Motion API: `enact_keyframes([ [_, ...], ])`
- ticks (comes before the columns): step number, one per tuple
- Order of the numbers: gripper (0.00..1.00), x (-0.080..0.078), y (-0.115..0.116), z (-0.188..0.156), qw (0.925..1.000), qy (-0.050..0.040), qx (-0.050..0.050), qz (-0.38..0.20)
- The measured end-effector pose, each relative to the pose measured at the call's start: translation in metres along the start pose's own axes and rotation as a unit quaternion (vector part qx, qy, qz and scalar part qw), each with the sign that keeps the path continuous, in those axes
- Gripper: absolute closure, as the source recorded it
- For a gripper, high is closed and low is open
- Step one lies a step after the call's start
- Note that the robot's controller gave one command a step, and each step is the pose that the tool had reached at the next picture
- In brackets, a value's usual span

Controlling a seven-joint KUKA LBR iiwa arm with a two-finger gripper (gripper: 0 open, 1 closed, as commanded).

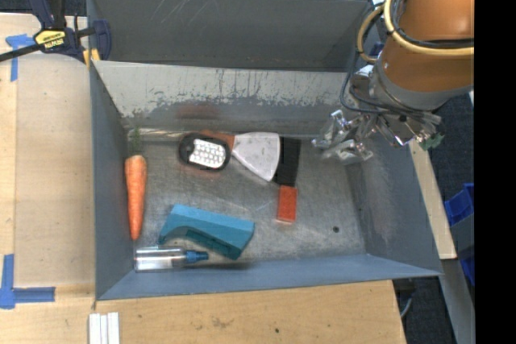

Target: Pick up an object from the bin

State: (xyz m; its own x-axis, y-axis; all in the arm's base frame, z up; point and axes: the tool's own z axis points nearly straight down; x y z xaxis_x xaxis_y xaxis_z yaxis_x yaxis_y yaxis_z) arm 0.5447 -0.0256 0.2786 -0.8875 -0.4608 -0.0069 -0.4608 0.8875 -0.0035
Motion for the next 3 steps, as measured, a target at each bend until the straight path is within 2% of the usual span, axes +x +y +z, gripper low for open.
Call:
enact_keyframes([
  [1, 0.00, -0.002, 0.011, 0.125, 0.9999, 0.0001, 0.000, -0.012],
  [2, 0.00, -0.001, 0.013, 0.135, 0.9999, 0.0036, -0.002, -0.014],
  [3, 0.00, -0.011, 0.010, 0.144, 0.9992, -0.0004, 0.001, -0.040],
])
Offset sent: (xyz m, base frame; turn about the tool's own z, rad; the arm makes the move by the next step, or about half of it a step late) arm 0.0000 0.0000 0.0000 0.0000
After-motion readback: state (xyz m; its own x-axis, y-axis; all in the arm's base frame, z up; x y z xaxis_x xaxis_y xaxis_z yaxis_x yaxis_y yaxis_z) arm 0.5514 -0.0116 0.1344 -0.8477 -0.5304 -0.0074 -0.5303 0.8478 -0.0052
